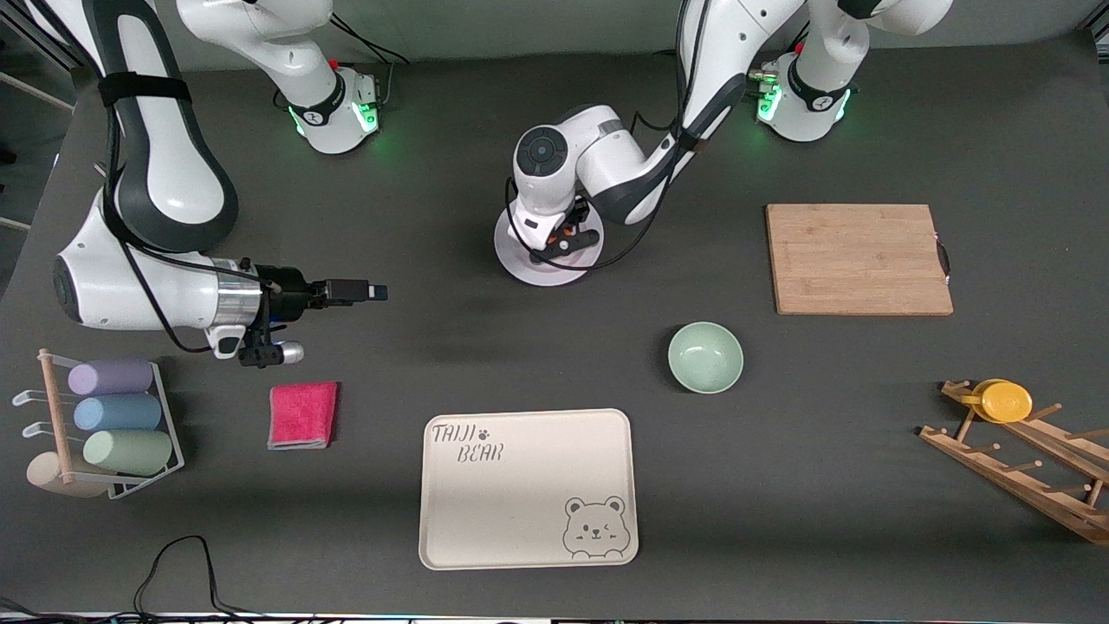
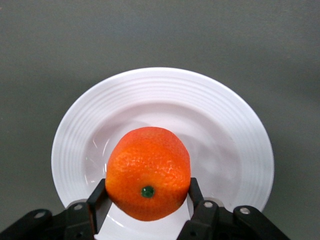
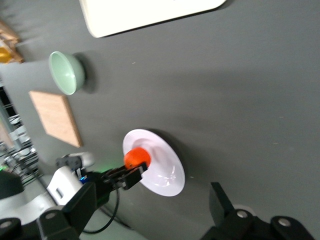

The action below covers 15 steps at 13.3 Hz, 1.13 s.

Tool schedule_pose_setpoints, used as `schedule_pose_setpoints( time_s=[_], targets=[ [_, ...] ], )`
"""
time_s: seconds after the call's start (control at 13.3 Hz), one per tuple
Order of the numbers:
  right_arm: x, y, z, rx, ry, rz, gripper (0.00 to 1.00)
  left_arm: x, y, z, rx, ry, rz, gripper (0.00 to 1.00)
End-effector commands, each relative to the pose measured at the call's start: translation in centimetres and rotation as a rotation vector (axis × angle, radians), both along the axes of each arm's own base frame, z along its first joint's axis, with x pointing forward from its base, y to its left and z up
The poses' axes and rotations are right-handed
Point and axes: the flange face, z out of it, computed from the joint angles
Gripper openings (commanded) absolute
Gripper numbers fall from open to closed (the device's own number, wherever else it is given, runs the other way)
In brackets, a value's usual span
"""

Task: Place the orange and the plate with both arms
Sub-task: 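Carry the orange over the white plate with the left gripper, then lower the orange onto the plate and open the left gripper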

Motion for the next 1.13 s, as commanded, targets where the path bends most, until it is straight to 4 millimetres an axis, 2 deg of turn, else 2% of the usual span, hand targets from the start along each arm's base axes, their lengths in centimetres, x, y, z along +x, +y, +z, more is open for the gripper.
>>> schedule_pose_setpoints(
  time_s=[0.0,0.15,0.23,0.3,0.53,0.75,0.83,1.05],
  targets=[
    [-1.6,-2.1,-1.4,0.084,-0.008,-0.032,1.00,-0.2,-0.2,-0.5,0.006,-0.040,0.023,0.00],
    [-1.7,-2.2,-1.6,0.088,-0.015,-0.024,1.00,-0.1,-0.4,-0.8,-0.003,-0.042,0.029,0.00],
    [-1.9,-2.2,-2.0,0.093,-0.018,-0.013,1.00,0.0,-0.3,-1.1,-0.004,-0.040,0.031,0.66],
    [-2.1,-2.3,-2.4,0.096,-0.023,-0.001,1.00,0.1,-0.2,-1.1,-0.003,-0.040,0.036,1.00],
    [-2.9,-2.2,-3.9,0.093,-0.038,0.017,1.00,0.6,0.0,-0.1,0.002,-0.046,0.041,1.00],
    [-3.5,-2.6,-5.2,0.107,-0.079,0.058,0.98,2.2,1.1,2.5,0.012,-0.062,0.048,1.00],
    [-3.7,-2.5,-5.5,0.121,-0.070,0.046,0.98,3.8,2.1,4.6,0.026,-0.068,0.054,1.00],
    [-4.0,-2.1,-6.0,0.165,-0.080,0.047,0.98,10.1,7.6,12.0,0.046,-0.066,-0.017,1.00]
  ],
)
